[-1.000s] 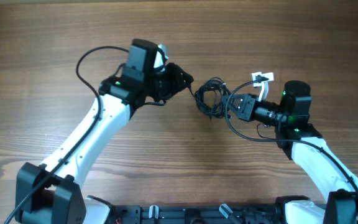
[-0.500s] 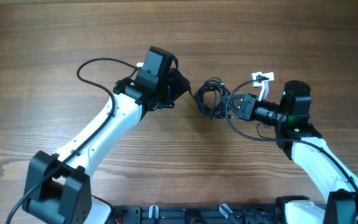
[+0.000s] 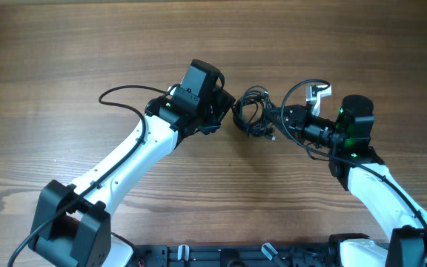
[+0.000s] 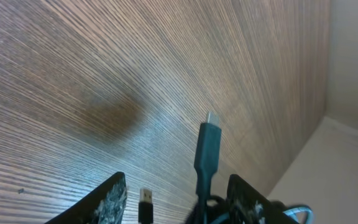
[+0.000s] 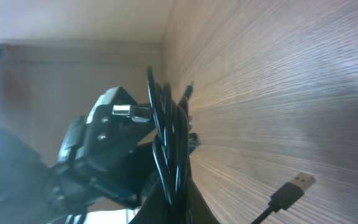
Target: Untangle cables
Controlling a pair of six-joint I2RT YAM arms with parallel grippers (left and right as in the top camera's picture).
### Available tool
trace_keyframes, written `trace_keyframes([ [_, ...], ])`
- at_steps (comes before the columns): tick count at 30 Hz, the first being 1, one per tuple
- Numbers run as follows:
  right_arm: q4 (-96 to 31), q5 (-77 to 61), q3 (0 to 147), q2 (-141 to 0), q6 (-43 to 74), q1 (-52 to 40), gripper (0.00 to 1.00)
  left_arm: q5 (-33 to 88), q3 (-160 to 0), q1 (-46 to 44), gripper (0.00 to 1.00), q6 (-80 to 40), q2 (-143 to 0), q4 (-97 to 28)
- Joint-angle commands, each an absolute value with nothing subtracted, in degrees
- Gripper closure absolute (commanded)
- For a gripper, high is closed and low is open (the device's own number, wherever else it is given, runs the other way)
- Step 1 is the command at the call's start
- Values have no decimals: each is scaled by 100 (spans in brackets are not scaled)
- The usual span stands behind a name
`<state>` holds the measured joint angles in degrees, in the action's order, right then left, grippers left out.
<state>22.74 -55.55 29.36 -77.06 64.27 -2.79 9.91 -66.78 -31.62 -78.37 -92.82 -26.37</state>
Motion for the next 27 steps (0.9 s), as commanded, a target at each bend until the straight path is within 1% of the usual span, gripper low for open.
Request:
trace_keyframes([
  [1, 2425, -6060, 2961, -7743, 6615, -266, 96, 760, -6761, -3177, 50, -7913, -9376, -2628],
  [5, 2421, -6278, 2961, -7743, 6659, -266, 96, 738, -6761, -3177, 59, -7913, -9376, -2261],
  [8, 2447, -6292, 2961, -7743, 6720, -266, 96, 733, -6761, -3170, 72, -7909, -9376, -2189],
  [9, 2460, -6287, 2961, -7743, 6768, -266, 96, 731, -6761, -3170, 78, -7909, -9376, -2206],
  [12, 2530, -6287, 2961, -7743, 6768, -266, 96, 731, -6757, -3173, 78, -7889, -9378, -2261],
  [13, 2530, -6289, 2961, -7743, 6775, -266, 96, 731, -6746, -3173, 76, -7887, -9378, -2279],
  [14, 2532, -6289, 2961, -7743, 6772, -266, 96, 731, -6744, -3173, 66, -7887, -9380, -2318],
  [15, 2598, -6287, 2961, -7743, 6766, -266, 96, 668, -6744, -3173, 47, -7867, -9389, -2443],
  [17, 3151, -6348, 2961, -7743, 6418, -266, 96, 454, -6744, -3116, 32, -7717, -9386, -2648],
  [18, 3555, -6523, 2961, -7743, 6064, -266, 96, 521, -6746, -2934, 30, -7312, -9362, -2574],
  [19, 4353, -7175, 2961, -7743, 5688, -266, 96, 1192, -6746, -2512, 28, -6455, -9260, -2270],
  [21, 5002, -7867, 2961, -7743, 5367, -266, 96, 2650, -6746, -1774, 26, -5124, -9080, -1772],
  [22, 5022, -8064, 2961, -7743, 5203, -266, 96, 3315, -6746, -1452, 25, -4582, -9026, -1640],
  [23, 4925, -8291, 2961, -7749, 4912, -266, 96, 4412, -6746, -952, 25, -3566, -8967, -1562],
  [24, 4797, -8409, 2961, -7771, 4783, -266, 96, 5249, -6746, -639, 22, -2714, -8960, -1590],
  [25, 4659, -8418, 2961, -7824, 4807, -266, 96, 5852, -6746, -475, 19, -2130, -8960, -1619],
  [26, 4436, -8442, 2961, -7937, 4895, -266, 96, 6563, -6746, -296, 14, -1280, -8962, -1754],
  [27, 4351, -8486, 2961, -8034, 5002, -266, 96, 6866, -6746, -261, 9, -694, -8962, -1916],
])
